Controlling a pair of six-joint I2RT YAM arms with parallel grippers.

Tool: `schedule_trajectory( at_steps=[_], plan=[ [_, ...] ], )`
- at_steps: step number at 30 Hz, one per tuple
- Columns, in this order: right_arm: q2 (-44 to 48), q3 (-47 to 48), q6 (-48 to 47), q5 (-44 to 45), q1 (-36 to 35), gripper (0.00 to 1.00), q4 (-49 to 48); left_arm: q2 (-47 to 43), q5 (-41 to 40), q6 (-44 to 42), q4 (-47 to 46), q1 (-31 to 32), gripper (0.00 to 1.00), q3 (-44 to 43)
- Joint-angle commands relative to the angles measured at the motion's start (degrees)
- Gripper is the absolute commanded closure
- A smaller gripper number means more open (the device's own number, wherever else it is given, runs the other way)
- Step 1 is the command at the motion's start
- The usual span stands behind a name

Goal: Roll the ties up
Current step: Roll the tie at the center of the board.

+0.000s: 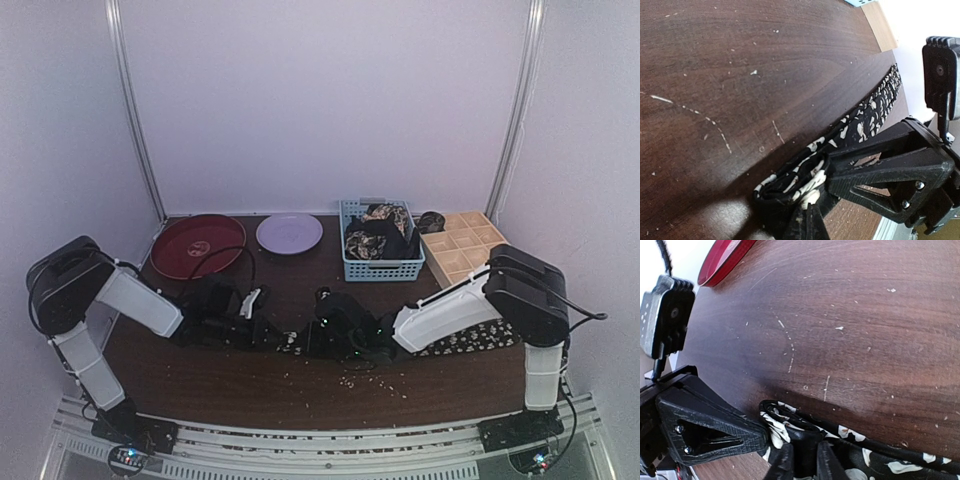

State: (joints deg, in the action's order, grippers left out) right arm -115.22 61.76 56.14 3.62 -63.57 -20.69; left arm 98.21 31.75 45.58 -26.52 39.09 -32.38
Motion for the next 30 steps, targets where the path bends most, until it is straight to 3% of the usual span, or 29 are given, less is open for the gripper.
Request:
schedule_trajectory(
  at_steps=[1, 4, 12, 23, 30],
  plan=[
    [-1.27, 1.55, -0.59, 0.98, -0.31, 0.84, 1.69, 0.22, -2.02, 0.44, -0.51, 0.29, 1.0, -0.49],
    [-1.94, 0.79, -0.51, 1.01, -0.25, 0.86, 1.72, -2.26, -3.67, 1.3, 0.25, 0.33, 1.0, 0.39],
    [-3.58, 1.19, -1.26, 1.35, -0.23, 0.86, 2.9, -7.68, -17.5, -0.67, 15.64, -0.85, 1.0, -0.83],
    [-8.72, 8.81, -0.2, -2.86, -2.53, 0.87, 3.93, -13.52, -15.01, -1.53, 18.12, -8.24, 1.0, 5.87],
    [-9.47, 10.53, -0.62, -2.0, -2.86, 0.85, 5.24, -11.94, -6.92, -2.7, 10.8, -7.99, 1.0, 8.95]
  ],
)
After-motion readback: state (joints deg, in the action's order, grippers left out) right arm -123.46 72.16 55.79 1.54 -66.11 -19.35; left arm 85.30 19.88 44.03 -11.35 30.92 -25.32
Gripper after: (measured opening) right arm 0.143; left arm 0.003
